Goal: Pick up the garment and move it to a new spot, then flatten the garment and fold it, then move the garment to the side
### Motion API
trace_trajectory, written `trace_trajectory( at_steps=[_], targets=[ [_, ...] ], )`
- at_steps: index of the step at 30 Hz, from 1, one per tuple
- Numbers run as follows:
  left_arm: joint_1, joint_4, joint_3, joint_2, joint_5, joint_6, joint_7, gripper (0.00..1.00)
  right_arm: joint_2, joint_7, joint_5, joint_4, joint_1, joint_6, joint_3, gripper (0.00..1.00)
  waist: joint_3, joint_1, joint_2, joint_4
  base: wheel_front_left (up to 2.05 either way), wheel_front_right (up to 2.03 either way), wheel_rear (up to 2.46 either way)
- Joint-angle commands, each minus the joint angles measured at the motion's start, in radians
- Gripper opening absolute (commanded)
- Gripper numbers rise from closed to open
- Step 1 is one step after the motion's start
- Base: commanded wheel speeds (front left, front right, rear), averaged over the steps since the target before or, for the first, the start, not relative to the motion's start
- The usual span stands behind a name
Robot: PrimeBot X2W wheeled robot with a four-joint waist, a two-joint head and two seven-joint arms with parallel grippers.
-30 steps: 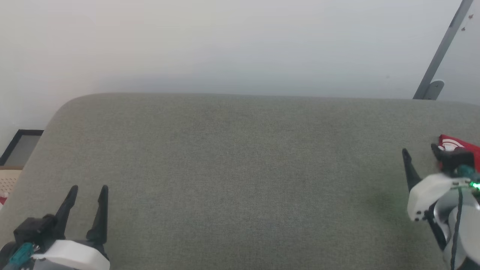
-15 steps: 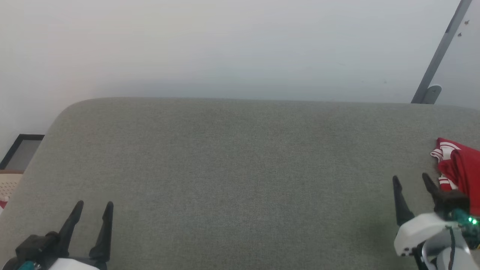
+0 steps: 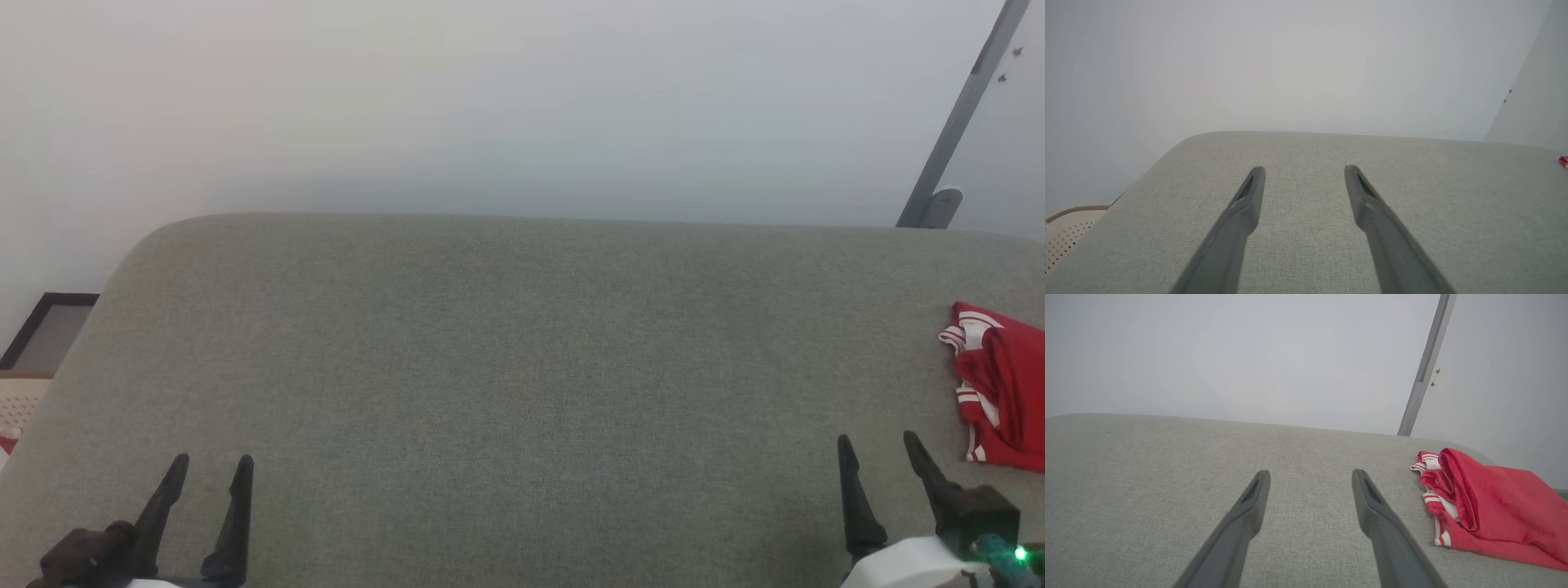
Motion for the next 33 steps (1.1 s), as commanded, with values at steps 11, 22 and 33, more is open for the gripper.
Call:
trace_trajectory(
  at_steps=[11, 22, 33],
  targets=[
    [0.01, -0.012, -0.008, -0.003, -0.01, -0.003, -0.004, 1.0, 0.016, -0.005, 0.006, -0.042, 0.047, -0.002, 0.02, 1.0, 0.007, 0.0, 0.0, -0.001, 0.0, 0.0, 0.0],
    [0.014, -0.017, -0.007, -0.005, -0.02, -0.003, -0.004, 1.0, 0.017, -0.005, 0.012, -0.059, 0.05, -0.002, 0.025, 1.0, 0.01, 0.0, 0.0, 0.002, 0.0, 0.0, 0.0],
    [0.016, -0.027, 0.008, -0.016, -0.018, -0.003, -0.004, 1.0, 0.017, -0.005, 0.008, -0.058, 0.049, -0.002, 0.03, 1.0, 0.01, 0.0, 0.0, 0.002, 0.0, 0.0, 0.0]
  ],
)
